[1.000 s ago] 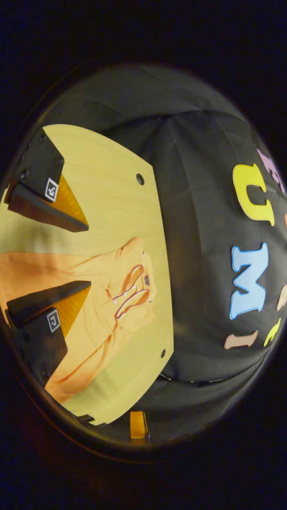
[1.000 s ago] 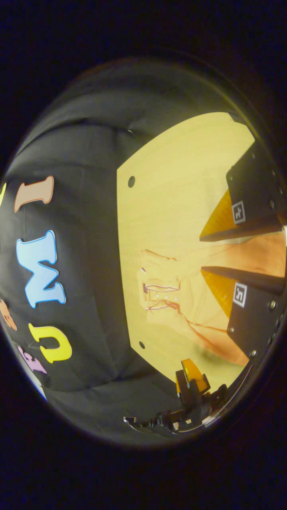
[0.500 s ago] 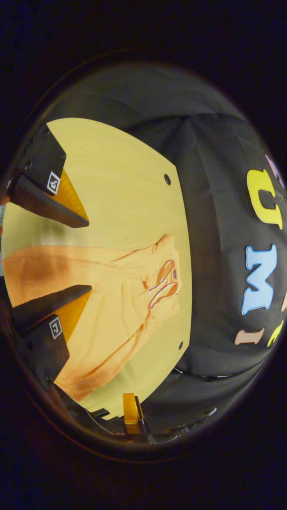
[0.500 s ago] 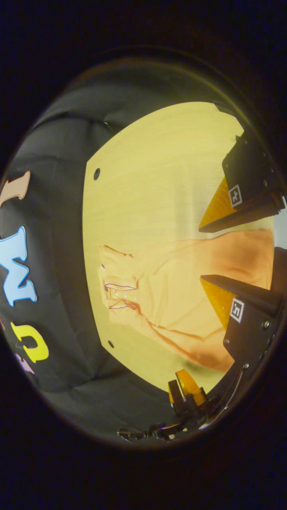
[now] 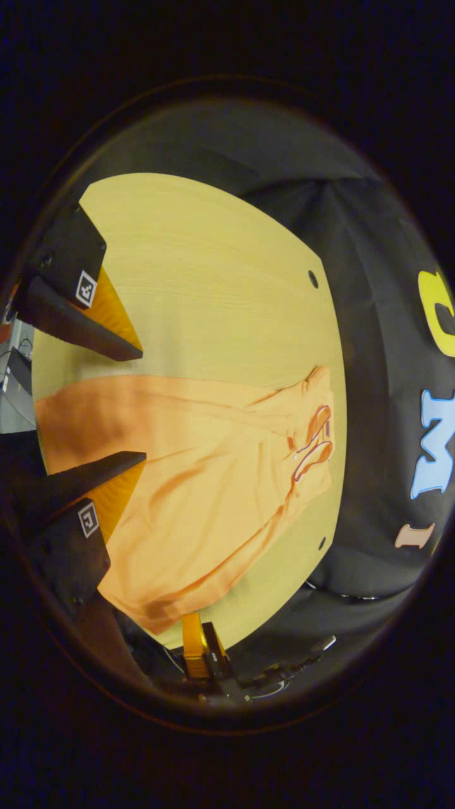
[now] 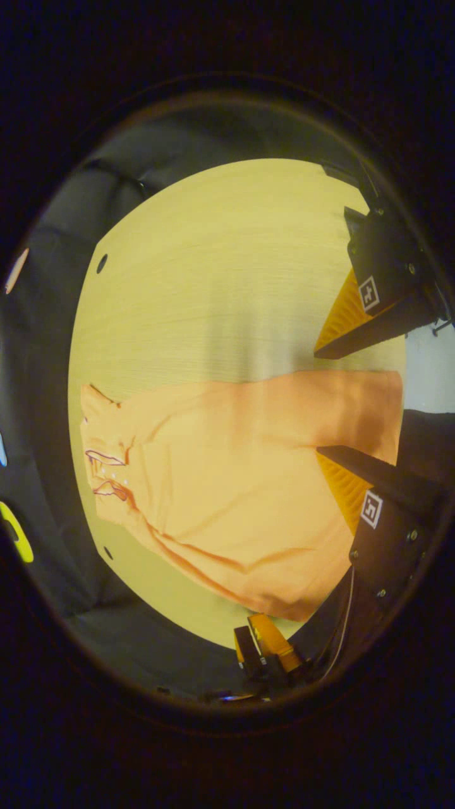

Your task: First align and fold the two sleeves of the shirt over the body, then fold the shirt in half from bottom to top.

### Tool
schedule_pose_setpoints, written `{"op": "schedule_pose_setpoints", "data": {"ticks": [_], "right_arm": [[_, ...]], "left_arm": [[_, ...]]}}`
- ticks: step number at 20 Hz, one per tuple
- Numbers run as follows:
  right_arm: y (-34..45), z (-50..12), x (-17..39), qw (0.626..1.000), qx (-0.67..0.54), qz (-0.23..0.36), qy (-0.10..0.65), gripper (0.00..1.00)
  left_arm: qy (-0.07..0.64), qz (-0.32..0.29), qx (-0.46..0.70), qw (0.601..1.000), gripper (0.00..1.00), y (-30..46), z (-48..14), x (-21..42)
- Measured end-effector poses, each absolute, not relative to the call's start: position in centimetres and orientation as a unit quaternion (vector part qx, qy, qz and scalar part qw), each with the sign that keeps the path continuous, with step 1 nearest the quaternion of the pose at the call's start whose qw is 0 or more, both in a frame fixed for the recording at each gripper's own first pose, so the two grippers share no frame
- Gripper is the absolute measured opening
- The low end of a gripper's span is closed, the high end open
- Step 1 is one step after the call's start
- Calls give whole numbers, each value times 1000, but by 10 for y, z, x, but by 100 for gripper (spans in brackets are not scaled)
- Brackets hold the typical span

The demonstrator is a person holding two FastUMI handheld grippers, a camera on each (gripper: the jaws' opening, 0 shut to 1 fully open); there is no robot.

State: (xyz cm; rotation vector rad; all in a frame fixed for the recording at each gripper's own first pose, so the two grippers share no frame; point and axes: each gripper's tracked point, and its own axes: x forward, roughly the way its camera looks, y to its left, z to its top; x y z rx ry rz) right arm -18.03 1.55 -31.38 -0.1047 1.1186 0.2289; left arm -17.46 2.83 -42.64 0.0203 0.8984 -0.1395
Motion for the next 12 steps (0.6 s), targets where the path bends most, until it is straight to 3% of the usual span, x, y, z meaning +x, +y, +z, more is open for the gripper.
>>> {"op": "schedule_pose_setpoints", "data": {"ticks": [12], "right_arm": [[14,-348,-212,788,-103,108,597,87]], "left_arm": [[535,-44,45,843,95,38,-467,-223]]}}
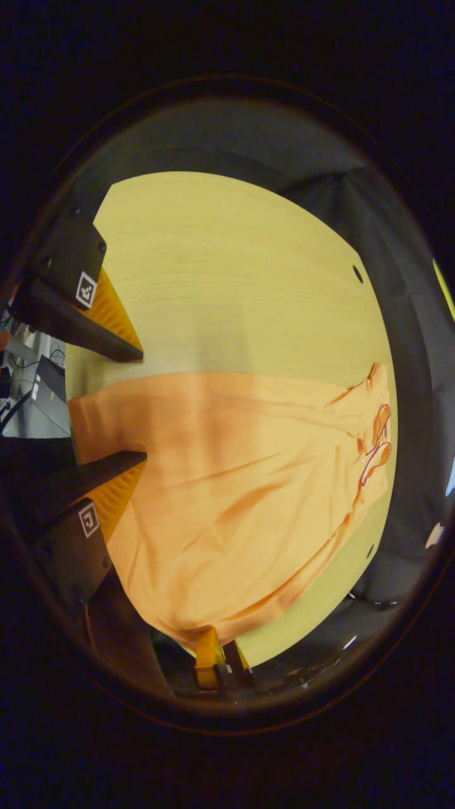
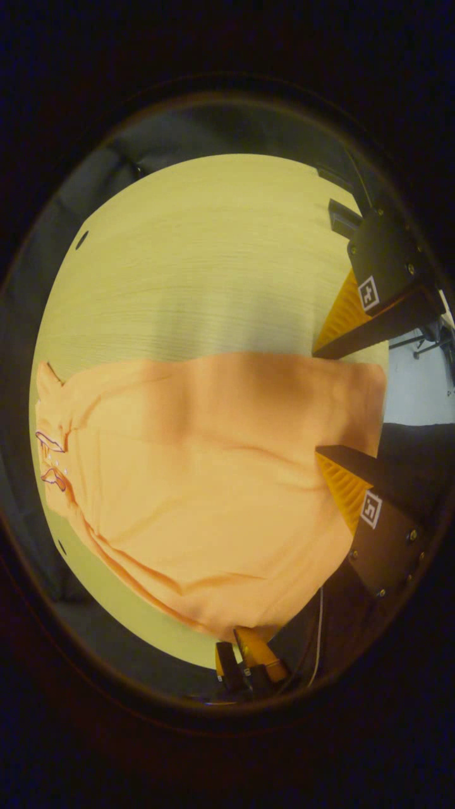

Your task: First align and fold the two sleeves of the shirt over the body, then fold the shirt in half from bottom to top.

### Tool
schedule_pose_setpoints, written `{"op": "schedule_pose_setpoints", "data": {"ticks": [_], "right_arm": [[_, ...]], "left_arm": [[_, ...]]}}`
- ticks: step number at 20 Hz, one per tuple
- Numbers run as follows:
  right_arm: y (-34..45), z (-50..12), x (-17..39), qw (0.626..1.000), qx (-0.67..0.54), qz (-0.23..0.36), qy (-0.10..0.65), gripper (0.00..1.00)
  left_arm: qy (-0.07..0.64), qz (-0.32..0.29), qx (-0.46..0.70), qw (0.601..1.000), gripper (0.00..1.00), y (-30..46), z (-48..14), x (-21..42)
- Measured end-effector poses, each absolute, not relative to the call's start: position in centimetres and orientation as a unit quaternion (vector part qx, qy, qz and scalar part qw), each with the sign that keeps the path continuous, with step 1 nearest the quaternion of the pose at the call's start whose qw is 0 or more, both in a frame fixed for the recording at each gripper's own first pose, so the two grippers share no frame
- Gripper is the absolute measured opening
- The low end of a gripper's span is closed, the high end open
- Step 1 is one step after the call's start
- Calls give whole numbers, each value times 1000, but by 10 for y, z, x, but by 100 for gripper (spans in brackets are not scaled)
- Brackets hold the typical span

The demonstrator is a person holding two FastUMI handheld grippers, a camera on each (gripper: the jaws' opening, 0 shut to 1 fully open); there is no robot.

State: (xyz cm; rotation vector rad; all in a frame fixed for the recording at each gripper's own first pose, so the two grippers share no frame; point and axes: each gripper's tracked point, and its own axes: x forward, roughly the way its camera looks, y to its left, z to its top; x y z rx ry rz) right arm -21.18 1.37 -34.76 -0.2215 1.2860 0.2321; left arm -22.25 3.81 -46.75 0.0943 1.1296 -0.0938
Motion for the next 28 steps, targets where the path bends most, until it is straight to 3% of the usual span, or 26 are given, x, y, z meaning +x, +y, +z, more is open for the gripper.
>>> {"op": "schedule_pose_setpoints", "data": {"ticks": [8,12,13,14,15,16,17,18,19,22,28], "right_arm": [[15,-349,-210,747,-105,93,650,88],[14,-349,-210,745,-105,90,653,88],[12,-348,-209,743,-102,85,656,87],[10,-349,-209,743,-94,80,658,72],[8,-349,-208,744,-91,76,658,65],[7,-348,-207,745,-88,72,658,51],[7,-347,-205,748,-84,70,655,45],[7,-349,-205,752,-80,67,650,24],[9,-347,-206,754,-84,68,648,12],[15,-346,-204,763,-81,78,637,1],[22,-329,-191,775,-30,78,626,0]], "left_arm": [[583,-27,8,812,95,38,-472,-219],[569,-49,24,821,68,22,-471,-207],[564,-49,20,824,46,22,-470,-203],[561,-45,12,826,33,23,-470,-201],[564,-42,9,824,12,23,-470,-201],[563,-40,7,825,12,24,-470,-199],[565,-39,10,824,7,23,-469,-200],[566,-39,14,823,7,22,-471,-200],[566,-39,20,824,6,21,-470,-197],[561,-43,18,826,7,20,-467,-195],[544,-35,18,838,6,23,-447,-184]]}}
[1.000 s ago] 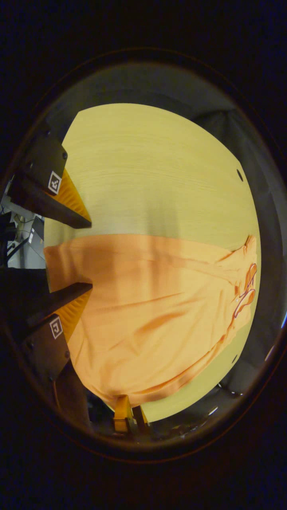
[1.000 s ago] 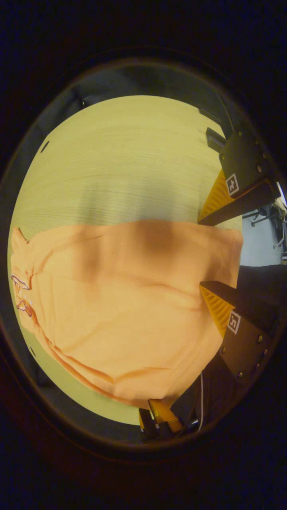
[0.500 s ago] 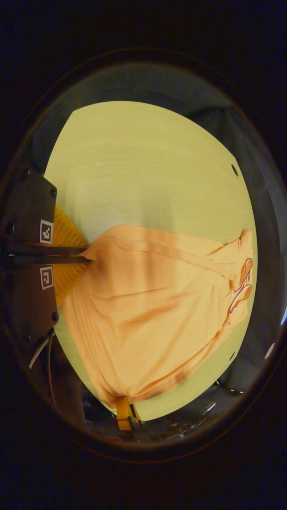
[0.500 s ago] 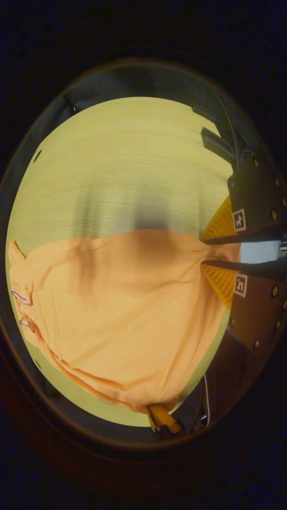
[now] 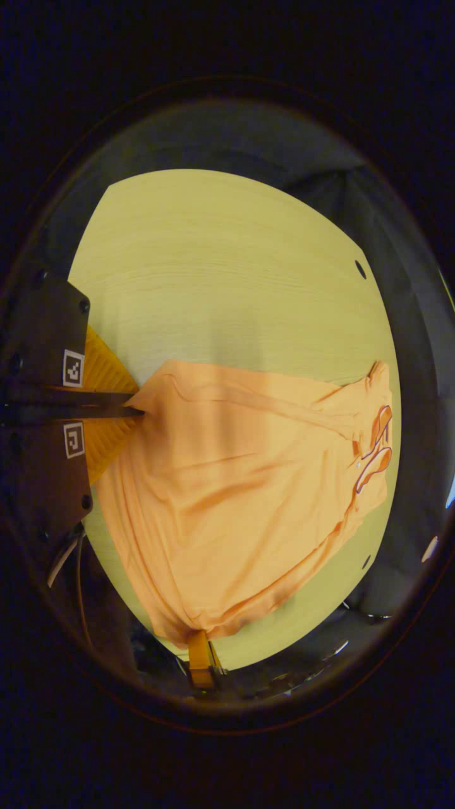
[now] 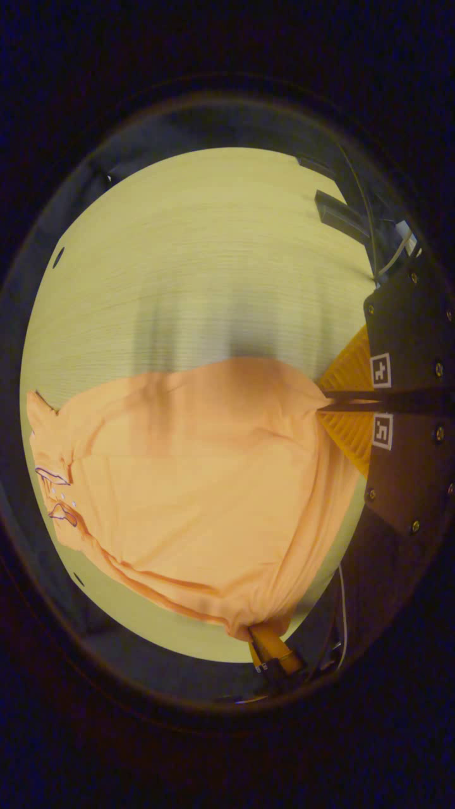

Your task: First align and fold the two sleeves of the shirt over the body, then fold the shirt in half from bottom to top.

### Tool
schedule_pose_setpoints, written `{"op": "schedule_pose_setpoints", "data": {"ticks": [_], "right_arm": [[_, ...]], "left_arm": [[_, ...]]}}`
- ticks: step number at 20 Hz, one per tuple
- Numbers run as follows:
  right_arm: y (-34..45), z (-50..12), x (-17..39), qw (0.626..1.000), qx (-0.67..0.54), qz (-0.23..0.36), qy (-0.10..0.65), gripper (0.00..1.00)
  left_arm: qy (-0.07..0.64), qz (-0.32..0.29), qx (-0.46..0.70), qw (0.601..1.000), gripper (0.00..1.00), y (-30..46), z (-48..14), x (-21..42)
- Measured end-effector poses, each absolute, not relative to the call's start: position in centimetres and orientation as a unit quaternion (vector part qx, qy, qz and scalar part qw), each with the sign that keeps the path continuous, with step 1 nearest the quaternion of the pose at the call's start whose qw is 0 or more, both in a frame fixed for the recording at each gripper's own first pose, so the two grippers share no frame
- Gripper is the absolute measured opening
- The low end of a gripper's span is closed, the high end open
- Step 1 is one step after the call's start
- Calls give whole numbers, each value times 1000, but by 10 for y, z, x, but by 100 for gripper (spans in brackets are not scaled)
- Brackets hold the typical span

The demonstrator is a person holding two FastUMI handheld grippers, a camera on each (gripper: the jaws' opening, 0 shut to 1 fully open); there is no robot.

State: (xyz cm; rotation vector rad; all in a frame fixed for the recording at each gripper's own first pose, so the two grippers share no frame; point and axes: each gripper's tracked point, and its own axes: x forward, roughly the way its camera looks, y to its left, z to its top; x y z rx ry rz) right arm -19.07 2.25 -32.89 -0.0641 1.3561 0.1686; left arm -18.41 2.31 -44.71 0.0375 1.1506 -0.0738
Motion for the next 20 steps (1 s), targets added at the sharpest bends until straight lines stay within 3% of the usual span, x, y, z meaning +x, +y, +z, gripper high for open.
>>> {"op": "schedule_pose_setpoints", "data": {"ticks": [9,20], "right_arm": [[30,-266,-113,819,13,82,568,0],[48,-188,40,874,42,90,475,0]], "left_arm": [[496,-27,-5,868,6,27,-388,-115],[410,-14,-28,912,6,48,-307,38]]}}
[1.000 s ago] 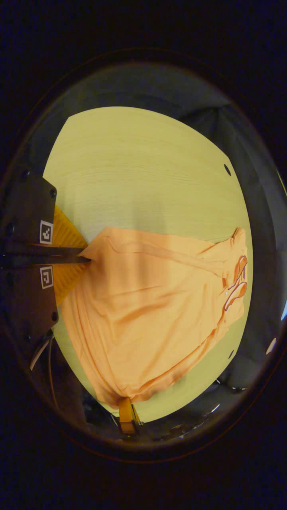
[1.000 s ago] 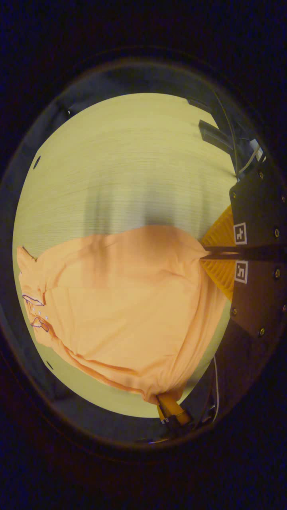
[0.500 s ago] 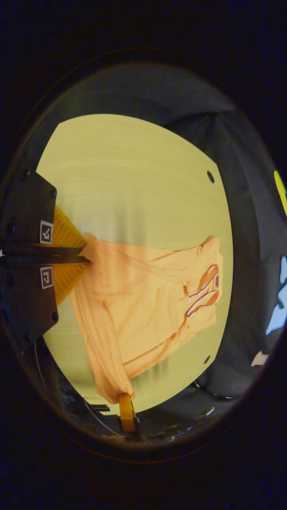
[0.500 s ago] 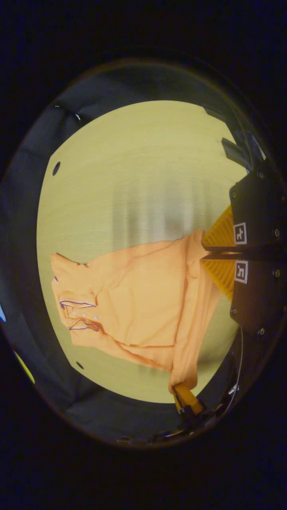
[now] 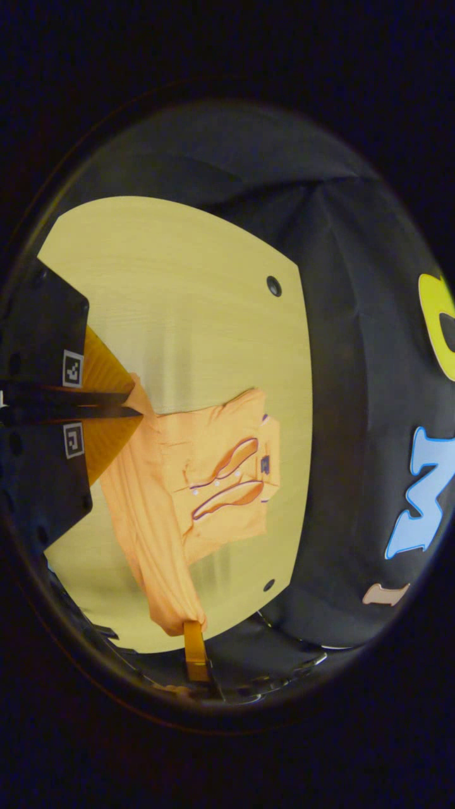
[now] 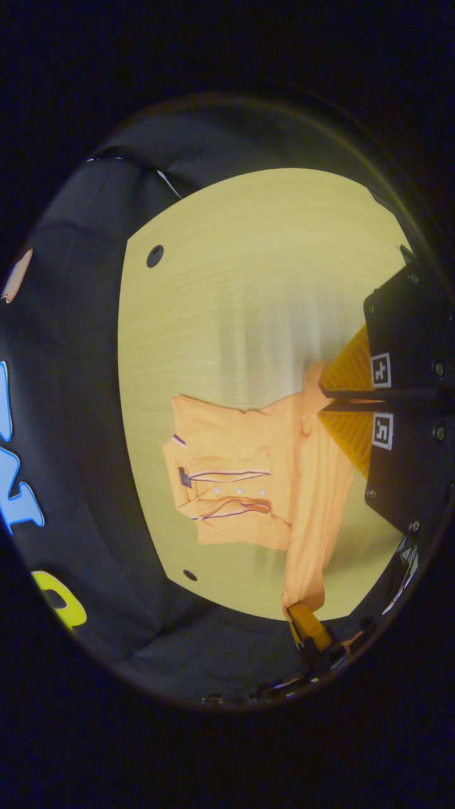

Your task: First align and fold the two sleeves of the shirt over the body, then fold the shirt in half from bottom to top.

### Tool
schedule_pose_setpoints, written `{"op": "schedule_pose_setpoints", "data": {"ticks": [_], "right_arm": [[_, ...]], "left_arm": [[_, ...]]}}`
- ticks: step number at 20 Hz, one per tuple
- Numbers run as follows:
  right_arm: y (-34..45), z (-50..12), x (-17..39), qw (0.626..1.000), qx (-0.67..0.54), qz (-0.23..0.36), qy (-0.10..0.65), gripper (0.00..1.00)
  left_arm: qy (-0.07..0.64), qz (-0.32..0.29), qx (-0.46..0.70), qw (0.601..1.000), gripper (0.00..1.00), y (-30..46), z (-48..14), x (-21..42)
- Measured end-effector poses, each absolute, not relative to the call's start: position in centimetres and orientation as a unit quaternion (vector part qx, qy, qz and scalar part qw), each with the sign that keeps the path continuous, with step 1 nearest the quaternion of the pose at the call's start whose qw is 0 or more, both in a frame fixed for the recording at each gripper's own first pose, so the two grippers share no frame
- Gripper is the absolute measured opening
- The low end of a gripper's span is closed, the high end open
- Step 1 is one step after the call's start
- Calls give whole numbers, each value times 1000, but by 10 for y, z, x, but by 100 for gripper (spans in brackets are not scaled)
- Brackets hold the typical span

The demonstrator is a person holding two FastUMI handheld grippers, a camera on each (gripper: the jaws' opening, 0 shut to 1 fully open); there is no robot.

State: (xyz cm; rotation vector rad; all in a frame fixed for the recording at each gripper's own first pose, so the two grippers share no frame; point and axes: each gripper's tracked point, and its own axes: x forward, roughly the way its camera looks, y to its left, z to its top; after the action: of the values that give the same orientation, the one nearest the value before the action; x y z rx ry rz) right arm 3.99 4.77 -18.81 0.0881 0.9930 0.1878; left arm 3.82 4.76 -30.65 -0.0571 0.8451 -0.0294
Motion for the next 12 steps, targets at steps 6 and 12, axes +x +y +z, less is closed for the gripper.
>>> {"op": "schedule_pose_setpoints", "data": {"ticks": [6,12], "right_arm": [[59,-172,128,895,68,85,432,0],[69,-192,208,905,93,79,408,0]], "left_arm": [[374,-9,-30,927,6,61,-288,129],[347,-8,-21,938,6,66,-308,224]]}}
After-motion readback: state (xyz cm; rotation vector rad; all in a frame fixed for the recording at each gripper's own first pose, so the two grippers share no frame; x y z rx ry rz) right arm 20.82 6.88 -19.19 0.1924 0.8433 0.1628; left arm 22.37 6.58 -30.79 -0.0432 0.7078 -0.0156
